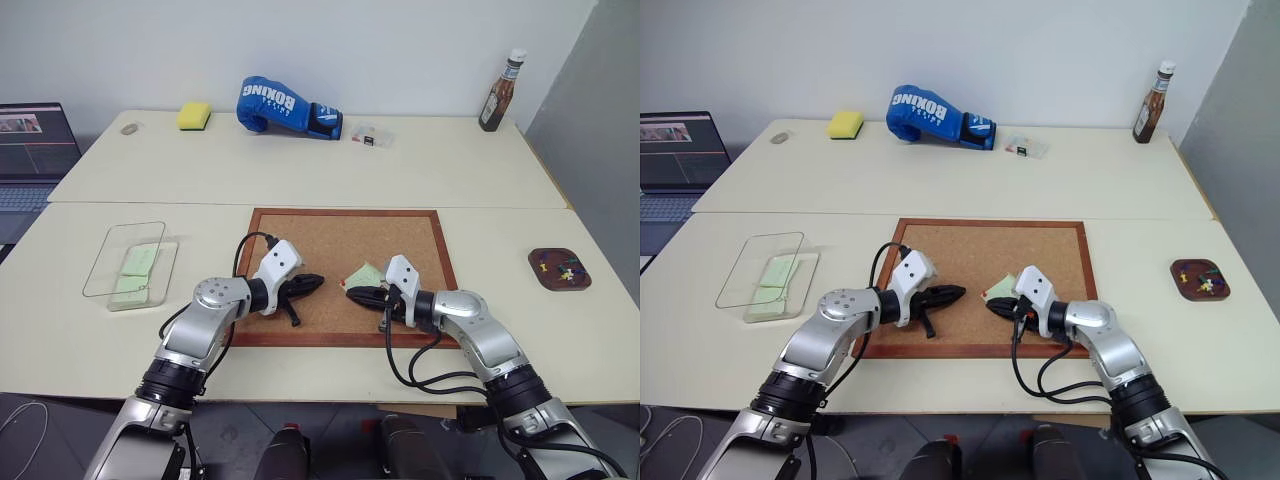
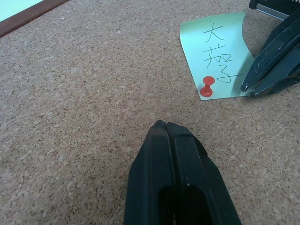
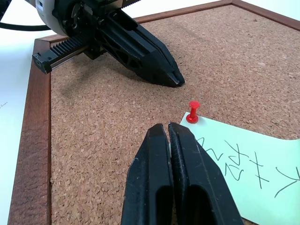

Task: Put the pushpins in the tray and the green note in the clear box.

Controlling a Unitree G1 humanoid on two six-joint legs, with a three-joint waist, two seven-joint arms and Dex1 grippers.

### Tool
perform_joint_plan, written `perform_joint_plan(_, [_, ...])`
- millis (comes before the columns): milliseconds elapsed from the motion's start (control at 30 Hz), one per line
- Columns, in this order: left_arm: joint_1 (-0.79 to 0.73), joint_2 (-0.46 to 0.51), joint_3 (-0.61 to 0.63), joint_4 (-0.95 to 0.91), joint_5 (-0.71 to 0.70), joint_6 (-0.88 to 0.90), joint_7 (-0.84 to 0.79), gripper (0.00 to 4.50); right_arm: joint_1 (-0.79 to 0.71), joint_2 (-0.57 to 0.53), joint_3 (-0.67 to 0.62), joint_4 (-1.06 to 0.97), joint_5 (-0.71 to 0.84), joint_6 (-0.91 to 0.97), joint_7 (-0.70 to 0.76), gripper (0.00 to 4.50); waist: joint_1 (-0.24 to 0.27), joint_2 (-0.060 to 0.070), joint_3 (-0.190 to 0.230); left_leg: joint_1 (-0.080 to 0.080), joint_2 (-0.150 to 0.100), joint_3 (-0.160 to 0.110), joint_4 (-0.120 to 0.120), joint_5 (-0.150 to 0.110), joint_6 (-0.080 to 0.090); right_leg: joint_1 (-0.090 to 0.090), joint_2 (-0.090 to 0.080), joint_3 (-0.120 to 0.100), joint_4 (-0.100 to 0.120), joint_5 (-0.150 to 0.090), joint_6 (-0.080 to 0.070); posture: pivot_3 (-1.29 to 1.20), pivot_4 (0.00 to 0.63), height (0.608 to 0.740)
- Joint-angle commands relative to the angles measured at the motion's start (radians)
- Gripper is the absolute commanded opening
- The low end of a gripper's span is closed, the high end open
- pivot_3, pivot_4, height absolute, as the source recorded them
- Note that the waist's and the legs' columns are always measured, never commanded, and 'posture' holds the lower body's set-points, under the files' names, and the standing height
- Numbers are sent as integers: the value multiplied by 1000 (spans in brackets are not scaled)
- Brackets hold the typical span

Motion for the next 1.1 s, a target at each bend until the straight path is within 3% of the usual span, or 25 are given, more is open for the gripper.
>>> perform_joint_plan(33, [22,19,-19,53,51,47,25,0,-32,-21,-93,-128,57,33,-19,38,0,0,0,0,0,0,0,0,0,0,0,0,0,0,0,0,150,740])
perform_joint_plan(400, [23,13,-26,59,52,47,25,0,-71,-58,-245,-239,157,223,-107,38,-1,0,1,0,0,0,0,0,0,0,0,0,0,0,0,0,150,740])
perform_joint_plan(800, [49,21,-19,37,46,52,25,0,-65,-214,-641,-46,-14,343,-658,38,0,0,1,-1,0,1,-1,0,0,-1,0,1,0,0,0,0,150,740])
perform_joint_plan(1100, [37,19,-26,56,49,41,16,0,-21,-246,-741,17,22,498,-718,38,-9,2,0,0,-1,3,-1,0,1,-1,0,3,0,0,0,0,150,740])
